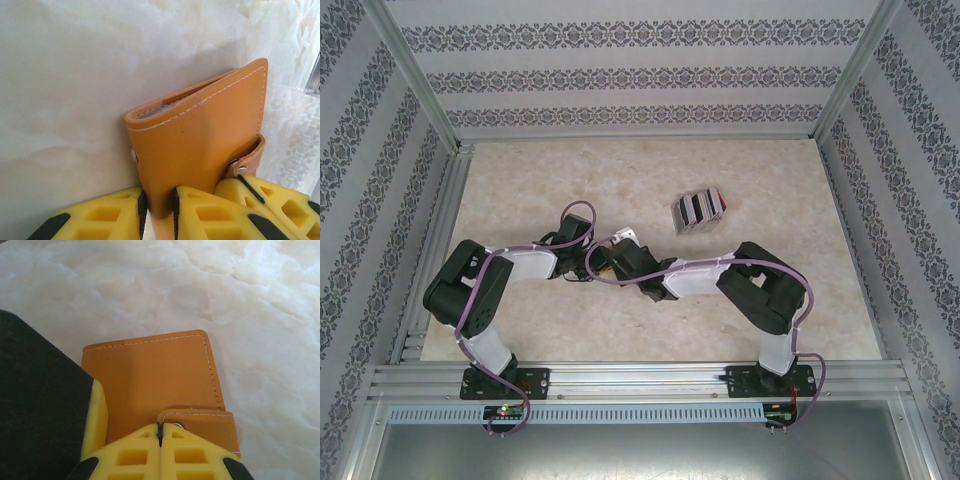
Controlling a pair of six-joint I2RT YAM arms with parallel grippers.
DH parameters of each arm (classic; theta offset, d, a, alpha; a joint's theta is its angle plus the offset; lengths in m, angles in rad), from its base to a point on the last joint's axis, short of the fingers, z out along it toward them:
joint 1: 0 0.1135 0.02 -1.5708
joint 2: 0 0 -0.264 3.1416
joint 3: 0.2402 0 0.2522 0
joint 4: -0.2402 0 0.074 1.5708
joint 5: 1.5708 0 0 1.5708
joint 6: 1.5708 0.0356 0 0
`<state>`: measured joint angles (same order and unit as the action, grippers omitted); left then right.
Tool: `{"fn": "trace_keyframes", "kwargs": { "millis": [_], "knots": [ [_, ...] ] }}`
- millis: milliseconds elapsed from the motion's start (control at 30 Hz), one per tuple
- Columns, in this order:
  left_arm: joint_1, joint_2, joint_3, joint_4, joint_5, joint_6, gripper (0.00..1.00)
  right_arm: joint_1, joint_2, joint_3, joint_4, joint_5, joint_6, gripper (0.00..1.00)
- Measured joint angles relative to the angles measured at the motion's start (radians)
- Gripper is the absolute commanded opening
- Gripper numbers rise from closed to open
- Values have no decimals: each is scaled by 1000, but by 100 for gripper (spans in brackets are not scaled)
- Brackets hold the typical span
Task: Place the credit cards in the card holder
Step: Close the button on the card holder, then reset both arms
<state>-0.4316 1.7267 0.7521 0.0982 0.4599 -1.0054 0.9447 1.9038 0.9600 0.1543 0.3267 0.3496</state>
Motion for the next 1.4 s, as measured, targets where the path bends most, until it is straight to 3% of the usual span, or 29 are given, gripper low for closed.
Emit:
{"fn": "trace_keyframes", "kwargs": {
  "millis": [167, 233, 333, 500, 700, 733, 933, 1033, 1100, 1233, 1400],
  "knots": [
    [2, -11, -11, 18, 4, 4, 27, -7, -10, 6, -26, -19, 3, 12],
    [1, -19, -9, 13, -1, 20, 31, -21, -29, 7, -50, -46, 14, 31],
    [-11, -26, 16, -33, -31, 56, 35, -56, -58, 22, -136, -78, 19, 39],
    [-5, -63, 91, -167, -134, 129, 40, -79, -68, 85, -293, -154, -18, 42],
    [52, -223, 209, -278, -287, 225, 51, -141, -151, 123, -470, -262, -92, 45],
    [63, -259, 216, -288, -310, 241, 55, -168, -192, 123, -490, -274, -101, 46],
    [175, -412, 195, -324, -431, 328, 59, -365, -509, 87, -486, -288, -154, 61],
    [221, -465, 169, -348, -521, 376, 78, -495, -676, 1, -429, -291, -170, 69],
    [242, -494, 150, -362, -595, 412, 82, -606, -765, -80, -382, -300, -166, 72],
    [312, -510, 115, -360, -684, 474, 85, -809, -839, -252, -262, -252, -137, 80],
    [417, -520, -20, -236, -701, 551, 87, -861, -840, -466, -71, -133, -168, 86]
  ]
}}
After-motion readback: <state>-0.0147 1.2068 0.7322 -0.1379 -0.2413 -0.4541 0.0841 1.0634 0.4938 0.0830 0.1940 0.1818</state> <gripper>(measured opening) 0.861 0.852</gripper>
